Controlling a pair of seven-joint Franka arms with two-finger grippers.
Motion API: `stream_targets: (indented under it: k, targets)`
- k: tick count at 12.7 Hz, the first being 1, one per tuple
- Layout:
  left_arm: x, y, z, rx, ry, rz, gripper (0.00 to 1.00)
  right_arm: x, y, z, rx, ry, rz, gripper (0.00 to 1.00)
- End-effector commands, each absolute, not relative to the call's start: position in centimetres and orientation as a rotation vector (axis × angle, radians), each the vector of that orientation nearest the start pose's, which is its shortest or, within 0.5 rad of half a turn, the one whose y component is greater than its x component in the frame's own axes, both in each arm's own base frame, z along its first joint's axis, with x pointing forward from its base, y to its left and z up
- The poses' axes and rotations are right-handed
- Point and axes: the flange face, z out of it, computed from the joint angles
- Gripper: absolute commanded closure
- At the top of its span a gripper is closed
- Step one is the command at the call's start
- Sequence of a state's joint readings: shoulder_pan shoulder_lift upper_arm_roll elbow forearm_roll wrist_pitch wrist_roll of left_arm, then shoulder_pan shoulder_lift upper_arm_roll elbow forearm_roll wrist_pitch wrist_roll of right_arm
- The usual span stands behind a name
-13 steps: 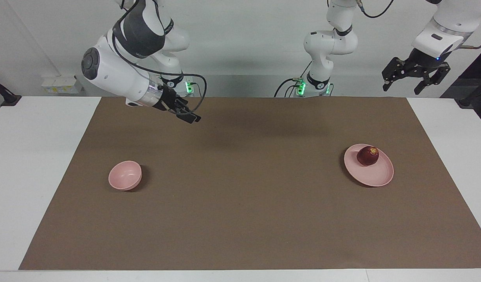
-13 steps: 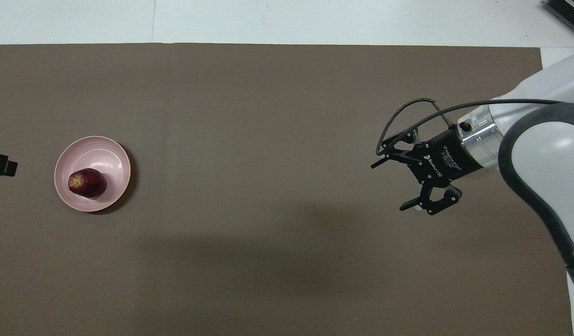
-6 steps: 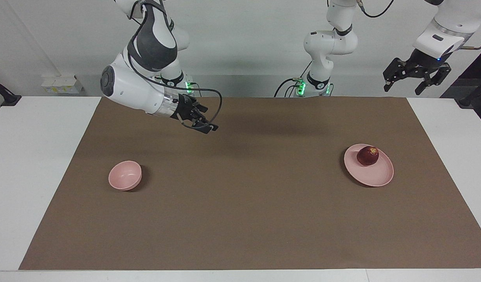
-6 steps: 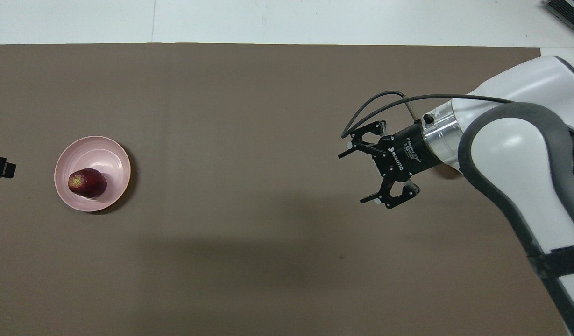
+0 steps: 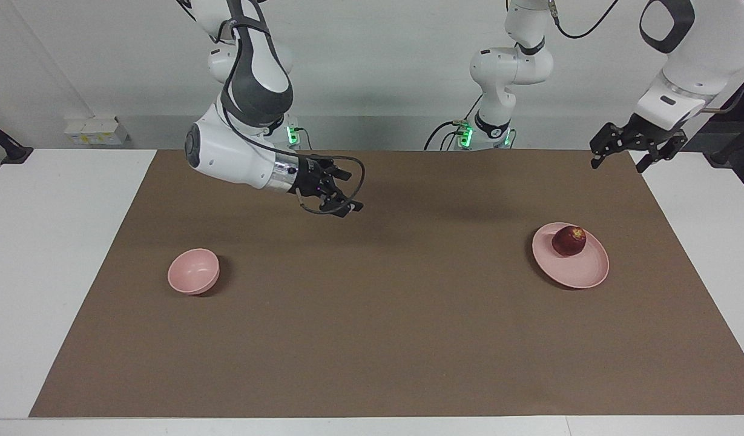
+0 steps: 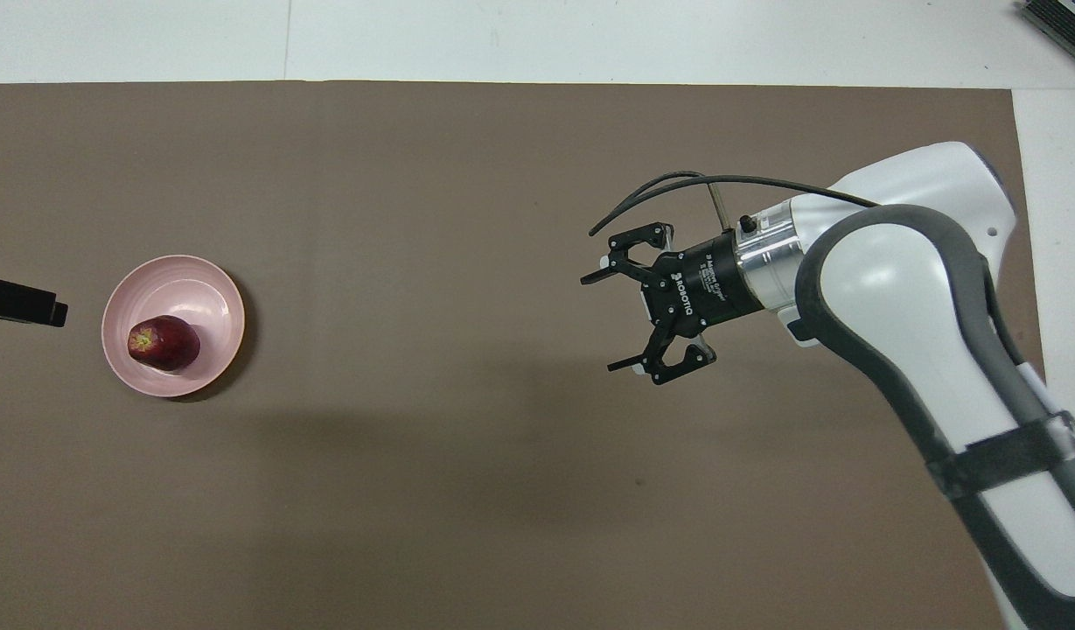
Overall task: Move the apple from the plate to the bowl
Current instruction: 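Lower the left gripper onto the red apple on the plate and grasp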
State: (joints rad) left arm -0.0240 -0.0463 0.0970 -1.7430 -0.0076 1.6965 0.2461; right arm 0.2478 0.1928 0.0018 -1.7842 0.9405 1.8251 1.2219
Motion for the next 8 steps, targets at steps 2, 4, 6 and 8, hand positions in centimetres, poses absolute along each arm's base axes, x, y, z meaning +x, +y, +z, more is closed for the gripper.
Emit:
stream_targets:
  k: [2,4,6,8]
  targets:
    - [53.9,5.2,51.7,-3.126,0.317,-0.061,0.0,57.7,22.7,45.2,-1.836,1.518,0.948,0.0]
    - [53.7,5.0,47.7,-3.125,0.322,-0.054,0.0,57.9,23.8,45.0,-1.81,1.533,0.929,0.0]
    - [53.8,5.1,43.3,-3.119,0.316,-0.077,0.0,57.8,25.0,45.0,-1.795,1.558,0.91,0.0]
    - [54.9,5.2,39.1,-3.106,0.314,-0.117,0.0,58.0,25.6,43.8,-1.773,1.574,0.914,0.0]
